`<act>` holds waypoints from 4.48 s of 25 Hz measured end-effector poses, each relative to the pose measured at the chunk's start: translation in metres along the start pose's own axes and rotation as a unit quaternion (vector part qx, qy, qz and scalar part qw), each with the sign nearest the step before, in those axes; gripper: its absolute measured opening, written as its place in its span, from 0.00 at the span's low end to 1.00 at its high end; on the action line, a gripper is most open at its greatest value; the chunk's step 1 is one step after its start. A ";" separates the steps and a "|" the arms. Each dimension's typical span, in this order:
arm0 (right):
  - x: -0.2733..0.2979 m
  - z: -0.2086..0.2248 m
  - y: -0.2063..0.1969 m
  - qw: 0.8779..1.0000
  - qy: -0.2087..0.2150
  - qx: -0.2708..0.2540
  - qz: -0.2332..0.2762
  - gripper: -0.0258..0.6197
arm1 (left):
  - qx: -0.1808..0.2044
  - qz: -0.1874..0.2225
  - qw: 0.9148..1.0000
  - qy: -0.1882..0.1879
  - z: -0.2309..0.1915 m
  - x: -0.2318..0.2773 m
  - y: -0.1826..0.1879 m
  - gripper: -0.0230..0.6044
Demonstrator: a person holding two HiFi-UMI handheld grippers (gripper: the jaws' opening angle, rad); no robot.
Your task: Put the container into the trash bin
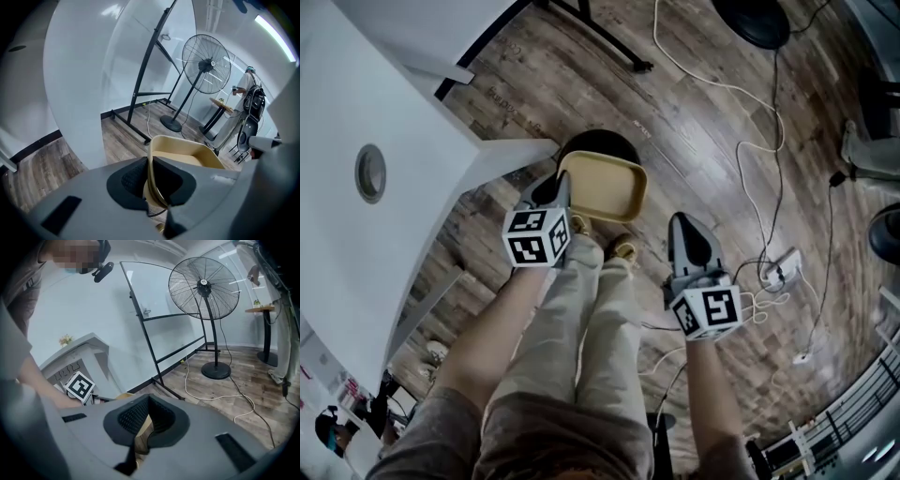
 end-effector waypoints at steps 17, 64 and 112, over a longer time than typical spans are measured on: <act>0.028 0.006 -0.069 1.000 0.008 0.013 -0.022 0.03 | -0.003 -0.036 0.999 0.025 -0.047 0.075 -0.053 0.07; 0.049 0.021 -0.113 0.998 0.049 0.019 -0.036 0.04 | 0.121 -0.088 0.971 0.188 -0.077 0.166 -0.104 0.09; -0.101 0.018 0.177 0.998 0.002 -0.028 0.058 0.04 | 0.086 0.010 0.996 0.013 0.160 -0.106 0.115 0.20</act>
Point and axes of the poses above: the fingertips, and each gripper's own axes: x forward along the fingers, z to its right, y out of its top, the point moved 6 cm from there along -x, backward along the fingers, and after that the axes turned 14 degrees about -x, right-handed, at the moved point
